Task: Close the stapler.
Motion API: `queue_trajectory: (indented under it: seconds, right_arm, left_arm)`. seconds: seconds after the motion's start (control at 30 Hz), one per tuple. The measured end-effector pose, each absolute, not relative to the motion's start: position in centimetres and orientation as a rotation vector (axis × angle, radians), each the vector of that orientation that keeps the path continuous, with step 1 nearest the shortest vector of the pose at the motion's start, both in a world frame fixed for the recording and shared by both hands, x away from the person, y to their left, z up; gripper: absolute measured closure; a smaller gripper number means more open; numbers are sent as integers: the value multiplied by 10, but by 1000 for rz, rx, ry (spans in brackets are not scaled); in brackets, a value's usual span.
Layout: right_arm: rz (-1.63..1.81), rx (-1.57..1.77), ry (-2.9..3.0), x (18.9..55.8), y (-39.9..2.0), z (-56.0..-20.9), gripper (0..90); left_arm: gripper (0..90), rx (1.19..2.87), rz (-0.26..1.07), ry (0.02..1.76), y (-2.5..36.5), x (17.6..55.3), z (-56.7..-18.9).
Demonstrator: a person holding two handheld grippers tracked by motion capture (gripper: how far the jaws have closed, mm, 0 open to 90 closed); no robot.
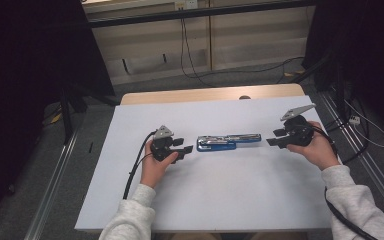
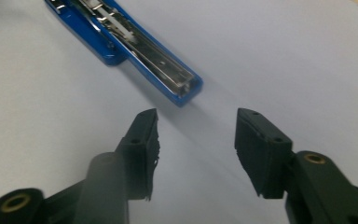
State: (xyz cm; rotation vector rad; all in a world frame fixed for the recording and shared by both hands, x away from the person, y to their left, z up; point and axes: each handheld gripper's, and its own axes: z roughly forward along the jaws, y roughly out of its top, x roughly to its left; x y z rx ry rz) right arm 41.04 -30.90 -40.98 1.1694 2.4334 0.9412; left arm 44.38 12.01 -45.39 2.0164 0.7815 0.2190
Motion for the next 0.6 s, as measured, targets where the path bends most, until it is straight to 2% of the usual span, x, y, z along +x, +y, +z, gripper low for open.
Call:
queue_trajectory:
  seconds: [0.03, 0.2, 0.37, 0.43, 0.6]
  right_arm:
    - [941, 1169, 2433, 410, -309, -410, 565]
    - [931, 1216, 2398, 408, -314, -413, 721]
    - [873, 1250, 2432, 410, -313, -430, 804]
    - [898, 1259, 2441, 413, -312, -438, 868]
    - [896, 1247, 2458, 417, -303, -444, 900]
  left_arm:
    - [509, 2036, 222, 787, 118, 446, -455]
    - [662, 2060, 219, 813, 107, 453, -458]
    - [796, 2080, 213, 828, 101, 458, -460]
    - [848, 2082, 206, 835, 99, 460, -462]
    - [863, 2104, 202, 824, 95, 462, -465]
